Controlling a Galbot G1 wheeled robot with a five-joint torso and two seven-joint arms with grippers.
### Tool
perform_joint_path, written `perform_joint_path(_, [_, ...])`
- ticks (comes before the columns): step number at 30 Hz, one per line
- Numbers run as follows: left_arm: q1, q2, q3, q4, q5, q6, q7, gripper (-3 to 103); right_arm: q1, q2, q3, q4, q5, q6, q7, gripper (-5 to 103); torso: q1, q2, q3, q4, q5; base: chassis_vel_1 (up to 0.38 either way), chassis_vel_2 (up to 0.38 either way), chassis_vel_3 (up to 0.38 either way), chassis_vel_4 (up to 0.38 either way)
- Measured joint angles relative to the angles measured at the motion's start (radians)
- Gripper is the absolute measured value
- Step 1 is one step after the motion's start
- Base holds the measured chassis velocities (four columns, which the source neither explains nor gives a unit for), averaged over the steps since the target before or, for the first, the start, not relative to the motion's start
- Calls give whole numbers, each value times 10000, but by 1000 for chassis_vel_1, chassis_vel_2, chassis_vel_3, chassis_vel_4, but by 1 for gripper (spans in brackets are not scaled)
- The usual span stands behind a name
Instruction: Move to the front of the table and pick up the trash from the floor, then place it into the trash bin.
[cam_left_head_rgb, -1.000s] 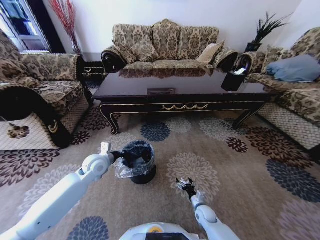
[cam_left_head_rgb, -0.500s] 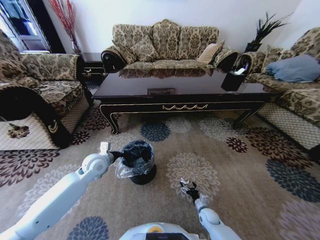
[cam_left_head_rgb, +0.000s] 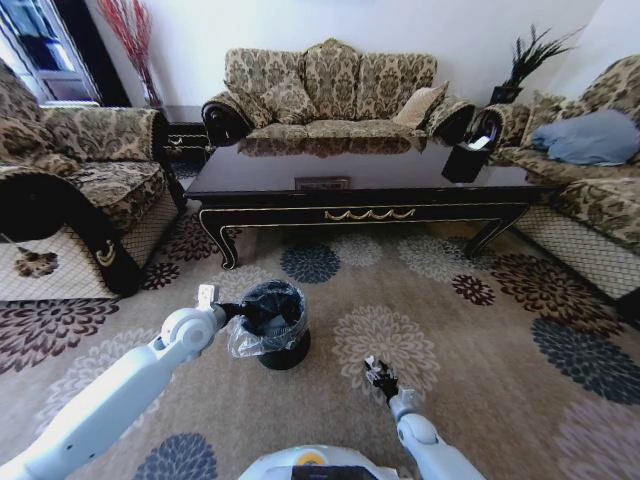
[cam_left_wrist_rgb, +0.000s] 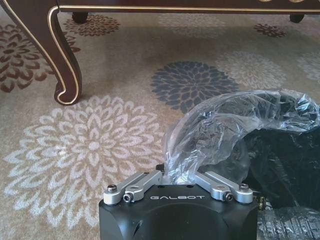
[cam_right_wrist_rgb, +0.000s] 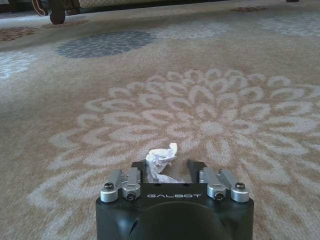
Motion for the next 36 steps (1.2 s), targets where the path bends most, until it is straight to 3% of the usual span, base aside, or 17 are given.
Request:
perform_joint_path(2, [-43, -36, 38, -4, 3, 0, 4, 3, -110, -45, -16, 148, -48, -20, -8, 36, 0, 0, 0, 3, 3, 0, 0, 0, 0])
perform_joint_path(4, [-71, -55, 55, -4, 4, 0, 5, 3, -151, -55, -20, 194, -85, -25, -10, 36, 0, 0, 0, 3, 3, 0, 0, 0, 0])
perform_joint_path(7, [-120, -92, 86, -3, 8, -2, 12, 3, -247, -46, -42, 279, -201, -32, -13, 19, 0, 0, 0, -1, 3, 0, 0, 0, 0])
perform_joint_path(10, [-84, -98, 83, -3, 32, -12, 12, 3, -267, -16, -45, 326, -227, -43, -11, 14, 0, 0, 0, -1, 4, 0, 0, 0, 0])
perform_joint_path(13, [22, -63, 69, -39, 51, -13, 14, 3, -317, -80, -2, 582, -229, -85, 2, 2, 0, 0, 0, 3, 5, 0, 0, 0, 0])
perform_joint_path(23, [52, -189, 297, -141, 186, 14, 6, 3, -531, -869, 504, 1919, -233, -142, 161, 0, 0, 0, 0, 1, 0, 0, 0, 0, 0])
perform_joint_path(26, [-175, -235, 651, -147, 181, 50, -63, 3, -876, -1346, 820, 3086, -207, -208, 199, 0, 0, 0, 0, -2, 3, 0, 0, 0, 0])
perform_joint_path(30, [-407, -475, 1167, -4, 259, 83, -118, 3, -1282, -1663, 1215, 4391, -1051, -116, 242, 0, 0, 0, 0, 2, 2, 0, 0, 0, 0])
perform_joint_path(36, [-620, -904, 1849, 167, 695, 87, -236, 3, -1965, -1837, 1476, 6770, -796, -486, 568, 0, 0, 0, -1, -4, 0, 0, 0, 0, 0])
